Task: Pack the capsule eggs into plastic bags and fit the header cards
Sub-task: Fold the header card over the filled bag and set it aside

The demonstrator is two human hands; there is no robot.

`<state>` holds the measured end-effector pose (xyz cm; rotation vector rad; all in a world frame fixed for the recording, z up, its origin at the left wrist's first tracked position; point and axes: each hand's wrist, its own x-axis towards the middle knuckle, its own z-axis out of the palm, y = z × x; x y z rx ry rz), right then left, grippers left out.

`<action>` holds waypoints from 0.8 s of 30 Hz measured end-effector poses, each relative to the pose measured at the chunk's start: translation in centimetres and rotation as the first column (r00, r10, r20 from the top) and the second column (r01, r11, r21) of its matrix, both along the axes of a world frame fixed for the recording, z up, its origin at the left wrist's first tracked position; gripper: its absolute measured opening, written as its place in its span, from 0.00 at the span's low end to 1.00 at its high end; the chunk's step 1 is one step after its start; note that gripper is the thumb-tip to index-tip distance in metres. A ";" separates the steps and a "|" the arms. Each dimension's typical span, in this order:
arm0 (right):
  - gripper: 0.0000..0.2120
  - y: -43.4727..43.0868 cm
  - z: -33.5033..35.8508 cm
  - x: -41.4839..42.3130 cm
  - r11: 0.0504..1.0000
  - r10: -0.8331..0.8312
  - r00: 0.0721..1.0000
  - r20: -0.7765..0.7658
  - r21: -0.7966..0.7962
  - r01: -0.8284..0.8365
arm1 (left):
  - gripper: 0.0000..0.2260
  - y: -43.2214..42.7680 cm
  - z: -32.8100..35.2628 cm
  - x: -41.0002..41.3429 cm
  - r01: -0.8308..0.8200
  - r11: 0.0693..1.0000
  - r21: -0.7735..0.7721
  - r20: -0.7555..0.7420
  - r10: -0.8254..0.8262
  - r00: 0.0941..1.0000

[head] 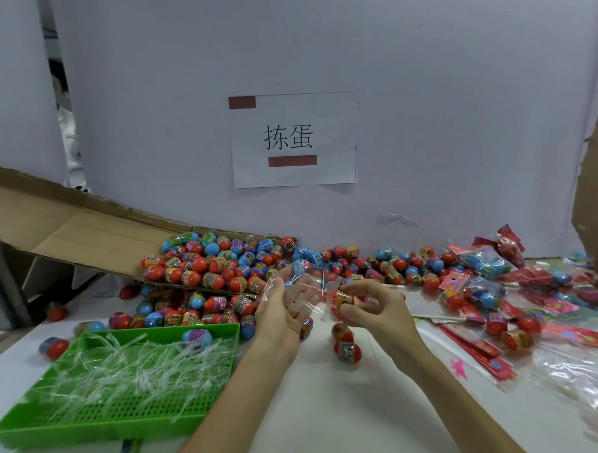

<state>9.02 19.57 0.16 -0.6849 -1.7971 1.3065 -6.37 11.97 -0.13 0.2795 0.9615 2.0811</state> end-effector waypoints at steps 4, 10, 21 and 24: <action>0.14 -0.2 -0.2 0.0 0.994 0.107 0.994 -0.001 -0.011 -0.107 | 0.14 0.0 0.0 0.0 -0.013 1.000 0.007 0.015 0.013 1.000; 0.13 -0.3 -0.3 -0.2 0.990 0.137 0.990 -0.014 -0.020 -0.137 | 0.15 -0.2 -0.1 0.1 -0.066 0.997 0.040 0.020 0.065 0.998; 0.08 -0.2 -1.0 -0.7 0.997 -0.043 0.992 -0.121 0.052 0.050 | 0.16 -0.1 0.1 1.6 0.125 0.987 0.098 -0.069 -0.119 0.991; 0.08 -0.3 -1.1 -0.5 0.992 -0.071 0.985 -0.158 0.093 0.087 | 0.19 -0.2 0.0 1.9 0.210 0.974 0.079 -0.136 -0.199 0.971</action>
